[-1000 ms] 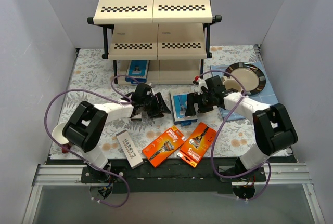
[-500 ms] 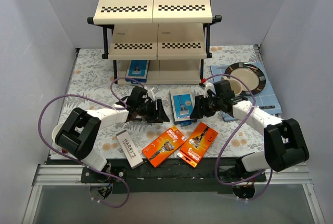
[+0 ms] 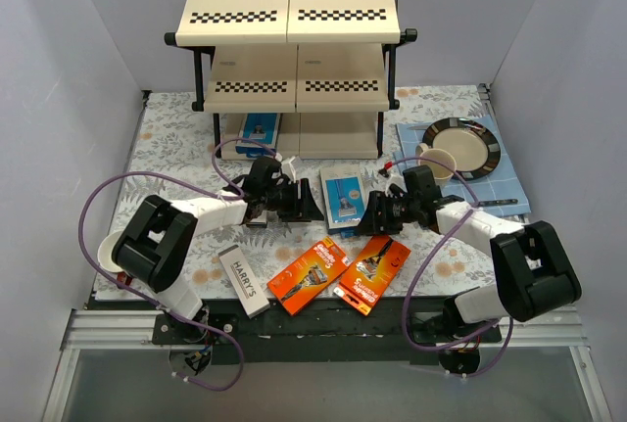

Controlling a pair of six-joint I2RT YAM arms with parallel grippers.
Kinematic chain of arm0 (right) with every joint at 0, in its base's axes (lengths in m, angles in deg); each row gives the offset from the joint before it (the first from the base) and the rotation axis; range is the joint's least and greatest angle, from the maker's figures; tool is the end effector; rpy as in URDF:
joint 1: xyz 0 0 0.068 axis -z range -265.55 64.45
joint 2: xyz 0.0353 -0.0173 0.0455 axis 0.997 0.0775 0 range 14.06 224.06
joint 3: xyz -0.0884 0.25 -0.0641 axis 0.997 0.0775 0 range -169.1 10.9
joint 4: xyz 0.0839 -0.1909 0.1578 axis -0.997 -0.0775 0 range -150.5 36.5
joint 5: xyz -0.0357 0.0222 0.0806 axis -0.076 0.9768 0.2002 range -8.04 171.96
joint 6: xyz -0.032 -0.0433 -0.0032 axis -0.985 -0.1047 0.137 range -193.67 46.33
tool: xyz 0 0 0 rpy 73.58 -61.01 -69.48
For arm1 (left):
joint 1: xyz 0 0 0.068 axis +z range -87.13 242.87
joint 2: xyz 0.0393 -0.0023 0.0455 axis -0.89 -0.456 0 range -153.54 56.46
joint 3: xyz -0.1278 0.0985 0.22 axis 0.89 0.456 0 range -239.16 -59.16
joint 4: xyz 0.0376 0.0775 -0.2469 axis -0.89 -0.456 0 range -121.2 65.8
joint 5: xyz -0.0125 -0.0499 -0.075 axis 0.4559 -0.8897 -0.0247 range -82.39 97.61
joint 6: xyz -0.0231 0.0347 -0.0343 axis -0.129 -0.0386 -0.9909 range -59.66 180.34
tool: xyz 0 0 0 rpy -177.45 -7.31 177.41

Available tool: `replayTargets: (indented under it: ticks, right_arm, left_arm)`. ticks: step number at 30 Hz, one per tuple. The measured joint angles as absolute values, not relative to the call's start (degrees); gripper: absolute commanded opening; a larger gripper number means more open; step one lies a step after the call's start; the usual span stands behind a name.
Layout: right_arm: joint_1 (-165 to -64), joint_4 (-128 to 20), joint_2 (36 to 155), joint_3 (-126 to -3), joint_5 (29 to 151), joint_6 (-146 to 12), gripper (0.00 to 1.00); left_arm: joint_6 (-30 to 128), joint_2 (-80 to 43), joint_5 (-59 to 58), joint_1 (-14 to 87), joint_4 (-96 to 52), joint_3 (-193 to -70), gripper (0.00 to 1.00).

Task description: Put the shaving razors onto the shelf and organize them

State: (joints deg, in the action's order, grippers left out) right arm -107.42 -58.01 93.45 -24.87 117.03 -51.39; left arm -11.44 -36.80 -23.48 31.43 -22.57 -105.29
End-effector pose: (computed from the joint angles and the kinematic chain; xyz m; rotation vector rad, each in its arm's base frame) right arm 0.2327 0.1156 0.1706 -0.2902 2.4774 1.0811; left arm 0.2625 -0.1820 0.1638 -0.6535 2.6846 -1.3548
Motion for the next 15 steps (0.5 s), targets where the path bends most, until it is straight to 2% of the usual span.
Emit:
replayTargets:
  ticks: [7,12,13,15]
  right_arm:
    - [-107.1,-57.4,98.0,-23.8,116.7,-46.9,0.56]
    - [-107.0,-54.4,100.1,-23.7,116.7,-43.0,0.51]
    - [-107.0,-53.5,100.4,-23.6,116.6,-42.0,0.47]
    - [-106.9,-51.7,101.0,-23.0,116.6,-40.4,0.36]
  left_arm:
    - [-11.4,-37.1,-23.0,30.8,-21.7,-105.4,0.5]
    - [-11.4,-37.1,-22.7,30.8,-20.7,-105.8,0.5]
    - [-11.5,-37.1,-22.7,30.8,-20.6,-105.8,0.5]
    - [-11.8,-37.1,-22.5,30.8,-20.4,-105.8,0.65]
